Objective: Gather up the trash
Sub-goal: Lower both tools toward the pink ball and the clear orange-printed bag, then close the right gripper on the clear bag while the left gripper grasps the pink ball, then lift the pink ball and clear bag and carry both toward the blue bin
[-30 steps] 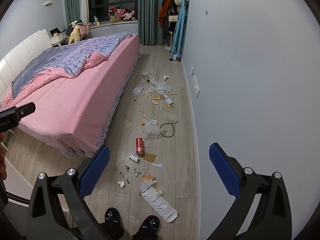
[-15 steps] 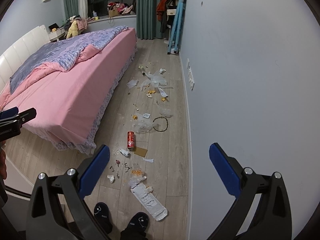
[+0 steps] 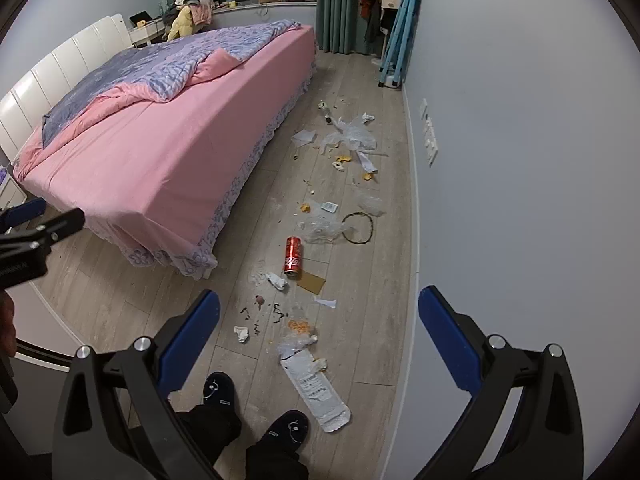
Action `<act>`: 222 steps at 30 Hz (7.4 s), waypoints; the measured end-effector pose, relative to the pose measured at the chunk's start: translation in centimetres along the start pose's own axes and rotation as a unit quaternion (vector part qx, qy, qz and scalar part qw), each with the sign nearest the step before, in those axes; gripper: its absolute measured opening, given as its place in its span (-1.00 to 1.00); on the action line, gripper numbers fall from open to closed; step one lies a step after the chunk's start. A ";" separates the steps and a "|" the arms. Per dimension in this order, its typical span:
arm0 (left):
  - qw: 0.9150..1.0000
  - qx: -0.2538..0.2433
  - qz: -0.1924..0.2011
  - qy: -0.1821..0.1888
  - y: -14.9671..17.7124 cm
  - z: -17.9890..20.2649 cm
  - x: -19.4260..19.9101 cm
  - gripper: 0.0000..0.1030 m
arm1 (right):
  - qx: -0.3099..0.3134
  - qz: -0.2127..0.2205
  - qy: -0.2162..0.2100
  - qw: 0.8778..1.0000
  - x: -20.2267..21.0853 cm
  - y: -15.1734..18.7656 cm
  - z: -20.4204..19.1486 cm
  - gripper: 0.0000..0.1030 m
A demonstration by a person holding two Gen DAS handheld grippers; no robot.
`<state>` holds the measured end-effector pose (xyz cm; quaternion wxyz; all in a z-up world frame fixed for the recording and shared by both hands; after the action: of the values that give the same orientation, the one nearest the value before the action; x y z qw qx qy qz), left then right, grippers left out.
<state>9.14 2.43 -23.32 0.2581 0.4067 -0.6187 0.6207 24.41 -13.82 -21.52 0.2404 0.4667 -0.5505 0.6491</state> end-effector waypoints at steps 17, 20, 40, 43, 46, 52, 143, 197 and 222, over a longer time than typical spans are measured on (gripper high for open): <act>0.994 -0.083 -0.027 0.062 3.3 0.6 -18.1 0.72 | -0.023 -0.043 0.001 0.999 -16.6 3.8 -4.9 0.88; 0.993 -0.091 -0.024 0.064 5.2 2.1 -22.6 0.72 | -0.022 -0.043 -0.009 0.999 -21.8 5.4 -4.2 0.88; 0.982 -0.154 0.013 0.105 22.5 9.3 -52.0 0.73 | 0.028 -0.064 -0.044 0.997 -54.8 22.6 -0.5 0.88; 0.981 -0.159 0.018 0.110 23.8 9.7 -54.1 0.73 | 0.034 -0.066 -0.052 0.996 -57.9 24.0 -0.3 0.88; 0.980 -0.162 0.021 0.112 24.8 10.4 -56.5 0.73 | 0.041 -0.073 -0.056 0.995 -60.8 25.4 -0.2 0.88; 0.976 -0.175 0.030 0.123 25.7 11.6 -60.0 0.73 | 0.040 -0.087 -0.067 0.993 -64.4 26.9 0.1 0.88; 0.980 -0.150 -0.043 0.127 30.6 11.0 -70.4 0.24 | 0.061 -0.070 -0.127 0.988 -67.4 26.2 -2.2 -0.86; 0.985 -0.105 0.079 0.116 -14.6 9.9 -3.0 -0.42 | -0.046 0.027 -0.080 0.995 -2.2 -8.2 3.8 -0.86; 0.972 -0.143 0.126 0.139 -34.2 1.9 -10.2 -0.42 | -0.073 0.068 -0.015 0.995 -7.9 -30.7 2.2 -0.86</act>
<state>43.12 5.88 -12.82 0.3167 0.1941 -0.7053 0.6037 54.08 -5.79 -13.48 0.2209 0.4196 -0.6304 0.6146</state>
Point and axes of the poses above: each gripper's, at about its wrist camera, not at the fingertips, and x roughly against the way its jaws point, z to its right, y to its underside, the point moved 9 cm from there along -x, roughly the way its jaws point, and after that the axes turned 4 degrees about -y, right-handed, at the moved point
